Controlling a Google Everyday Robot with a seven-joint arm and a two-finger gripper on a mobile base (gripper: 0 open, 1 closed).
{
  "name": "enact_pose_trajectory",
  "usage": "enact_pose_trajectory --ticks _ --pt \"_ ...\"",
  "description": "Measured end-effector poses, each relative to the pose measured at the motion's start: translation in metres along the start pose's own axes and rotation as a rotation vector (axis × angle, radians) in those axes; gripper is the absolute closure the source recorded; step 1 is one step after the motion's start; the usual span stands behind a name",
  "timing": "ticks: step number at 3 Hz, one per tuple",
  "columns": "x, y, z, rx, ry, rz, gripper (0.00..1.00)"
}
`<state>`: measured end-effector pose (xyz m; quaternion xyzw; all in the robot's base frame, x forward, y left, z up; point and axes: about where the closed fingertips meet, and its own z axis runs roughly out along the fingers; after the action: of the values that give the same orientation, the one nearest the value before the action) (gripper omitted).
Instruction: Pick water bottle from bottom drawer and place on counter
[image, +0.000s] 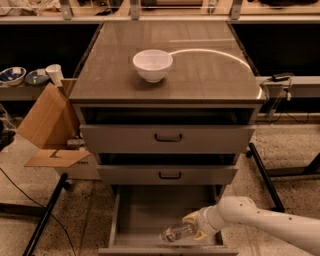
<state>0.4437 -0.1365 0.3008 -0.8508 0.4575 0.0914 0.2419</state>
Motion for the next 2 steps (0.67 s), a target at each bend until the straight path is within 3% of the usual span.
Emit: enact_pose_trajectory --ticks 2 --pt "-0.014 -0.015 -0.073 0.095 0.025 0.009 1.00"
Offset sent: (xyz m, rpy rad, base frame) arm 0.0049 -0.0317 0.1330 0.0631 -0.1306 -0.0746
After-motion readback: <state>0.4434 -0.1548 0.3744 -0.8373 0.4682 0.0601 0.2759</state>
